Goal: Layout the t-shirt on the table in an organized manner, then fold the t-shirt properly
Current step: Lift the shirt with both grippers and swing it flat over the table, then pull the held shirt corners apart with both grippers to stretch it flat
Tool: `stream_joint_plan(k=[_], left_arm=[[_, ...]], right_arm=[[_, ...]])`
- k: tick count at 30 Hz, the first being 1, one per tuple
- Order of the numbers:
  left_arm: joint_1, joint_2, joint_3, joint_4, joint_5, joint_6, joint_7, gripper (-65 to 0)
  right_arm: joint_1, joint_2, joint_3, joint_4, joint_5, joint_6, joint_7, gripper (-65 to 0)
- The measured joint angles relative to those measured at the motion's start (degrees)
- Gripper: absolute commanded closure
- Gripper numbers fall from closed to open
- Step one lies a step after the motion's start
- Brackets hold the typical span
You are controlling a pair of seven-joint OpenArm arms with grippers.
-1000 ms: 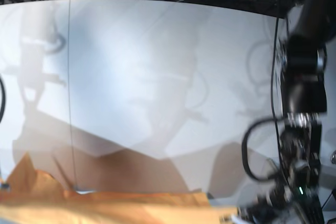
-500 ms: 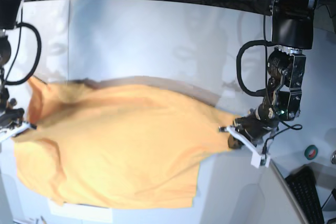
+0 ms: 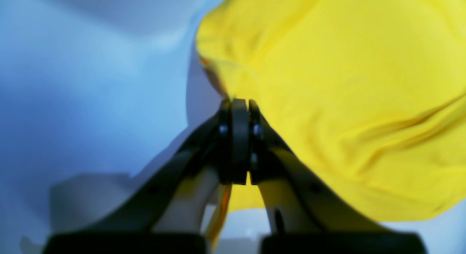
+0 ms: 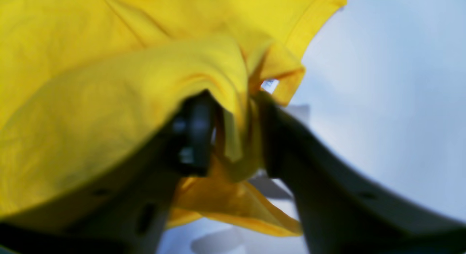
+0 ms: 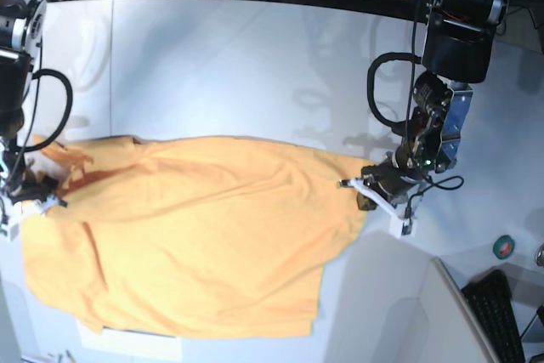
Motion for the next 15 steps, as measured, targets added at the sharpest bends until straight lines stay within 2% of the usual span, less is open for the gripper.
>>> stream_joint_plan(k=[2, 4, 6, 8, 10, 13, 15], left_arm=[[0.35, 0.09, 0.02, 0.0, -0.04, -0.09, 0.33, 0.0], [0.92, 0.13, -0.44, 0.5, -0.2, -0.2, 0.07, -1.0], [1.68, -0.22, -0.57, 1.77, -0.11, -0.22, -0.02, -18.8], [2.58, -0.31, -0.63, 3.04, -0.15, -0.2, -0.13, -36.0], [3.41, -0.31, -0.63, 4.63, -0.37, -0.17, 0.13, -49.0], [5.9, 0.39, -4.59, 8.87, -0.57, -0.35, 0.2, -59.9], [8.35, 0.5, -9.51, 12.81, -0.7, -0.72, -0.15, -61.9]], right_arm=[[-0.46, 0.79, -0.11, 3.61, 0.35, 0.22, -0.22, -37.7], [-3.21, 2.1, 0.2, 10.6, 0.39, 0.44, 0.37, -38.6], [-8.35, 2.95, 0.76, 20.24, -0.26, -0.5, -1.7, -38.4], [-14.34, 2.93, 0.83, 28.57, 0.07, -0.33, -6.34, -38.4], [-19.1, 1.97, 0.46, 33.05, 0.9, 0.55, -7.98, -38.6], [-21.9, 1.22, 0.22, 33.2, -1.88, 0.7, -7.61, -38.7], [-22.6, 1.55, 0.24, 31.3, -5.29, 0.61, -5.25, -39.0]])
